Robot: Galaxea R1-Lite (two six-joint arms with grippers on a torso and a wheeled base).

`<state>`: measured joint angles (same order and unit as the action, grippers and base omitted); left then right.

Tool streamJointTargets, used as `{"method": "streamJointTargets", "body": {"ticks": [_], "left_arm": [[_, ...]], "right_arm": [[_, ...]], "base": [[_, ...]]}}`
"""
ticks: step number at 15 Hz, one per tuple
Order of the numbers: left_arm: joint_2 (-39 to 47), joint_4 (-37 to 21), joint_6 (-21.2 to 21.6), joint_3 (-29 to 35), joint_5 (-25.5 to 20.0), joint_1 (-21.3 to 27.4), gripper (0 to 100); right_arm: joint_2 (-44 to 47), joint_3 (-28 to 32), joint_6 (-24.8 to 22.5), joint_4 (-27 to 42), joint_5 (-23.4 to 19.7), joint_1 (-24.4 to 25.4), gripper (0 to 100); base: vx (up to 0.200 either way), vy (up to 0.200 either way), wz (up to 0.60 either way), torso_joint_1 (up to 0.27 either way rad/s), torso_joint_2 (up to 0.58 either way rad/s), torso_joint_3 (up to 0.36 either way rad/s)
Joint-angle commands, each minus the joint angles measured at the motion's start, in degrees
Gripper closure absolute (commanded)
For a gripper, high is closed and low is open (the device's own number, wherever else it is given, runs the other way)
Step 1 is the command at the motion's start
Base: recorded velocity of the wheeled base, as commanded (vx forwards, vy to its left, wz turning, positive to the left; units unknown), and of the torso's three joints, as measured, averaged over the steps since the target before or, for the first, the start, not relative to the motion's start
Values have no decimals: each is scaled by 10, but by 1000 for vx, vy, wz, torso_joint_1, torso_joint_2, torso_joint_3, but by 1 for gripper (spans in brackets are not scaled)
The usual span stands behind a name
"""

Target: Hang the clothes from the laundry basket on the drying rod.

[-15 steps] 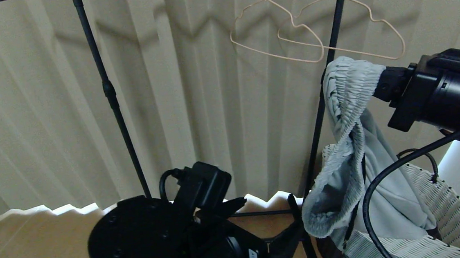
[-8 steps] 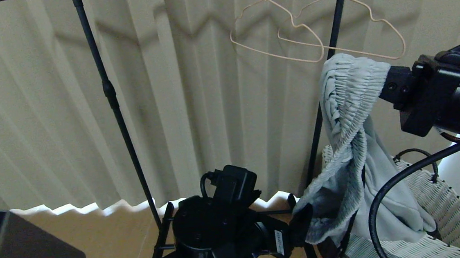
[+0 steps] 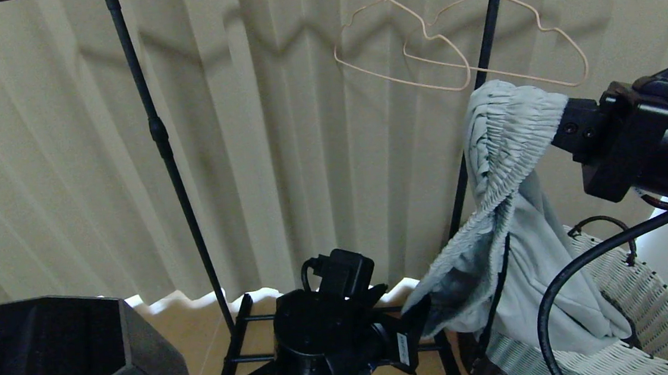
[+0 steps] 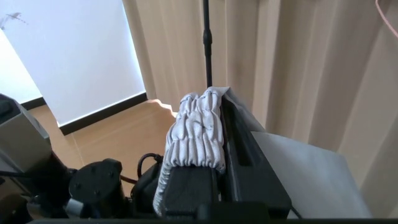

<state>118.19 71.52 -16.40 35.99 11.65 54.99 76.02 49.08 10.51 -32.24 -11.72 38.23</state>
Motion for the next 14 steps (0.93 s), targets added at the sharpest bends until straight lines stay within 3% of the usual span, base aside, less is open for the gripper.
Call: {"method": "streamJointTargets", "body": {"ticks": [1, 3, 4, 5, 6, 8, 10, 11, 14], "left_arm": [[-2, 8, 0, -10, 5, 3, 100], [-3, 74, 1, -36, 6, 17, 100], [-7, 160, 24, -79, 4, 20, 100], [-23, 185, 64, -101, 2, 4, 100], [-51, 185, 83, -109, -2, -23, 100], [-135, 127, 87, -103, -34, -65, 100], [-262, -24, 87, -75, -85, -95, 100], [-343, -159, 87, -8, -124, -129, 100], [-430, -411, 87, 171, -186, -188, 100]], "right_arm": [[-1, 1, 0, -1, 0, 0, 100], [1, 1, 0, -1, 0, -2, 100], [5, -1, 0, 0, 1, -3, 100], [11, 0, -1, 0, 1, -3, 100], [14, 1, -2, 0, 1, -3, 100], [25, 6, -5, -1, 3, -3, 100], [40, 18, -6, -1, 4, -8, 100], [48, 36, -6, -7, 4, -16, 100], [71, 80, -7, -34, 4, -40, 100]], "base": [[0, 0, 0, 0, 0, 0], [0, 0, 0, 0, 0, 0], [0, 0, 0, 0, 0, 0], [0, 0, 0, 0, 0, 0], [0, 0, 0, 0, 0, 0], [0, 0, 0, 0, 0, 0], [0, 0, 0, 0, 0, 0], [0, 0, 0, 0, 0, 0], [0, 0, 0, 0, 0, 0]]}}
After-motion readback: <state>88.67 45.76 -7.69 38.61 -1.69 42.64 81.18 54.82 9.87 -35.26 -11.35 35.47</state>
